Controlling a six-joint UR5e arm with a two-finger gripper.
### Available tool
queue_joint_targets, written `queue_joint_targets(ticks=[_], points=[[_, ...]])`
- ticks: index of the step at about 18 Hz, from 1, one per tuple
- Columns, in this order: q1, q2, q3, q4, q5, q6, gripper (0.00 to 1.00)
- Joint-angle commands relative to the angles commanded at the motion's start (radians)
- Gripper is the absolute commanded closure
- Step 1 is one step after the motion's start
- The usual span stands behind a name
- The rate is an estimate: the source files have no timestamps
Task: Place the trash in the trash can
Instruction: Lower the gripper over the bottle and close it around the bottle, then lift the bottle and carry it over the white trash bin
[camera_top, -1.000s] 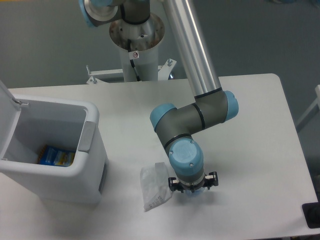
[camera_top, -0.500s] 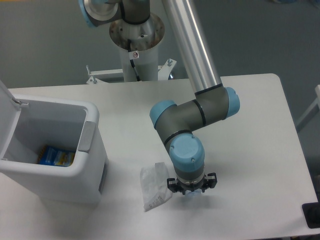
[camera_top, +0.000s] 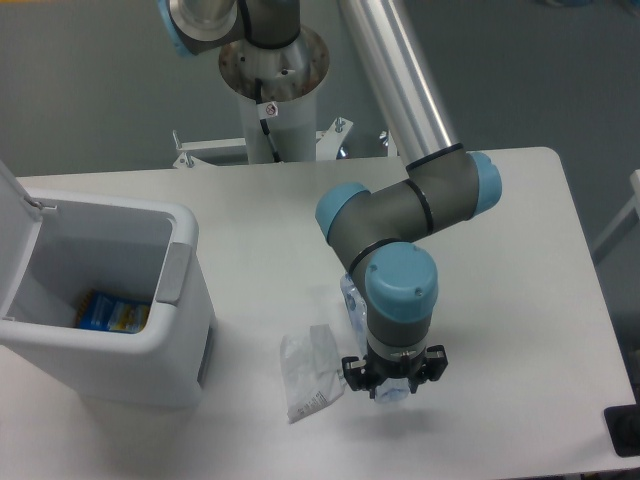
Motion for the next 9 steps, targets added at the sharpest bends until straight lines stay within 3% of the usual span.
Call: queue_joint_targets(ticks=[9], points=[[0.018,0.187,0.017,0.002,-0.195,-0.009,0.52]])
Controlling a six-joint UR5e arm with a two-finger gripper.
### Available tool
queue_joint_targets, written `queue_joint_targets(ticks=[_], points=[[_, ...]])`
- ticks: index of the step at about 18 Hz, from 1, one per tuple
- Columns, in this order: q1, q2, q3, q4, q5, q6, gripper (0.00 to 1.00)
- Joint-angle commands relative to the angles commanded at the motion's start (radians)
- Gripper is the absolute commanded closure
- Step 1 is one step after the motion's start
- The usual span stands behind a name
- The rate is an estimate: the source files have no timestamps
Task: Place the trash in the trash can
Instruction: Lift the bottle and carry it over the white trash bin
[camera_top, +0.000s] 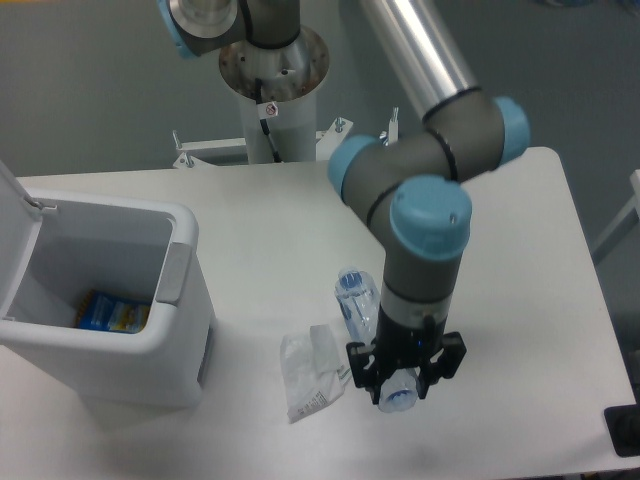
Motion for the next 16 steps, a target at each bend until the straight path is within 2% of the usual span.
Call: queue_joint_targets(ticks=[9,13,16], points=[[-0.009,0.134,0.025,0.023,-0.247,0.005,0.52],[-0.011,0.151,0.049,0.023,-0.428,-0.008,0.52],[-0.012,0.163,0.072,0.028,-0.506,-0.024,0.52]])
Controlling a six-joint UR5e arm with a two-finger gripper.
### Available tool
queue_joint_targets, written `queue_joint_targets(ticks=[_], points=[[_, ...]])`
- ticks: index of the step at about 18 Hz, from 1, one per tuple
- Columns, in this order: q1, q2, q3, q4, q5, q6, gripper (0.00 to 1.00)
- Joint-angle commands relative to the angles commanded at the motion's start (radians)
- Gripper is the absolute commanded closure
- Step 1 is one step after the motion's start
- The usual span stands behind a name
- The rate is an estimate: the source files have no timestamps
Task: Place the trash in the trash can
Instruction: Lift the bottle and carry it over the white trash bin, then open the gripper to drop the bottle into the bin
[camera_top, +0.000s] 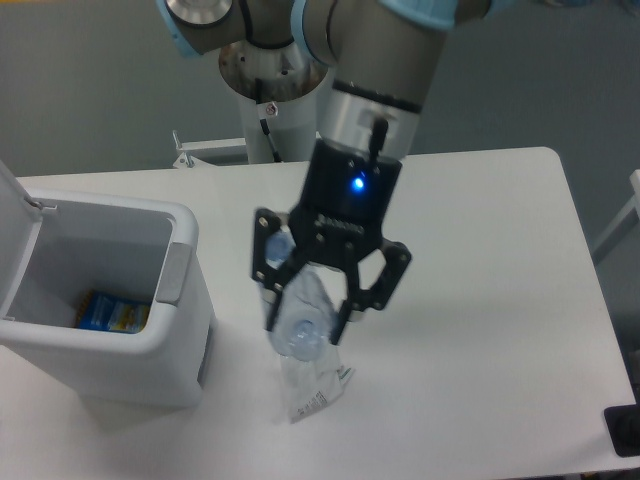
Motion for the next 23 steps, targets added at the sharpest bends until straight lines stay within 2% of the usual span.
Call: queue_joint_targets(ticks=[3,7,8,10,13,23], points=[[-0.011,0.015,0.014,0.000,-0.048,-0.005,0.52],[-0.066,0.029,0.017,0.002,-0.072,-0.003,0.52],[-0.081,0.029,0.017,0.012,-0.072,0.000,0.50],[-0.110,0.017,0.015,0.057,-0.072,-0.002,0.47],[-0.153,-0.008,0.015,0.086,-0.072,0.001,0.47],[-0.198,-0.067,0.008,0.098,-0.074,0.006,0.47]])
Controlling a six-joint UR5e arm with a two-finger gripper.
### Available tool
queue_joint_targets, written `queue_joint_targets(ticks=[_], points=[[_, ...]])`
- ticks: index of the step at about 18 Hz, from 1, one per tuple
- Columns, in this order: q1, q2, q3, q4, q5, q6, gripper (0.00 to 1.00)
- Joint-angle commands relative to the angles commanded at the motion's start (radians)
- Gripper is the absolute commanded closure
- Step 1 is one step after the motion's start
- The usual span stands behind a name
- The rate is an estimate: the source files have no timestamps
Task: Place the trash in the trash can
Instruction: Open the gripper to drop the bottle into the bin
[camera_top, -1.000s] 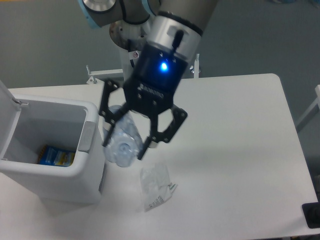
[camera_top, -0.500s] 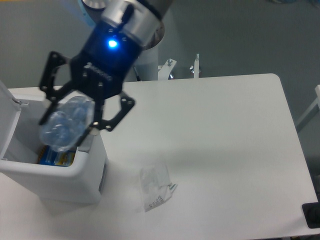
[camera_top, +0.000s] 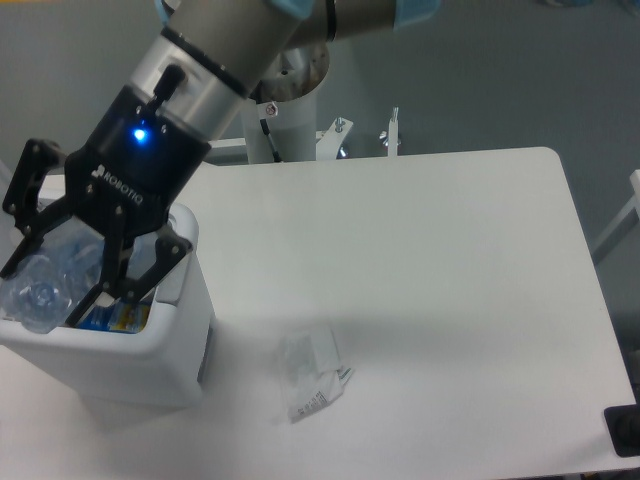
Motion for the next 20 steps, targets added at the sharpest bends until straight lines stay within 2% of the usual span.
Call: queue_joint_targets(ticks=[5,10,15,16,17,20], points=[[-0.023,-0.014,-0.015,0.009,0.002,0.021,0.47],[-0.054,-0.002,-0.087,0.011,0.008,0.066,0.47],[-0.077,0.000,-0.110,0.011,0.023,0.083,0.46],[-0.077,0.008,-0.121,0.012,0.023,0.092,0.39],[-0.077,0.015,-0.129,0.012,0.023,0.109,0.26],[-0.077,0.035,-0.149,0.011,0.023,0.124,0.09]])
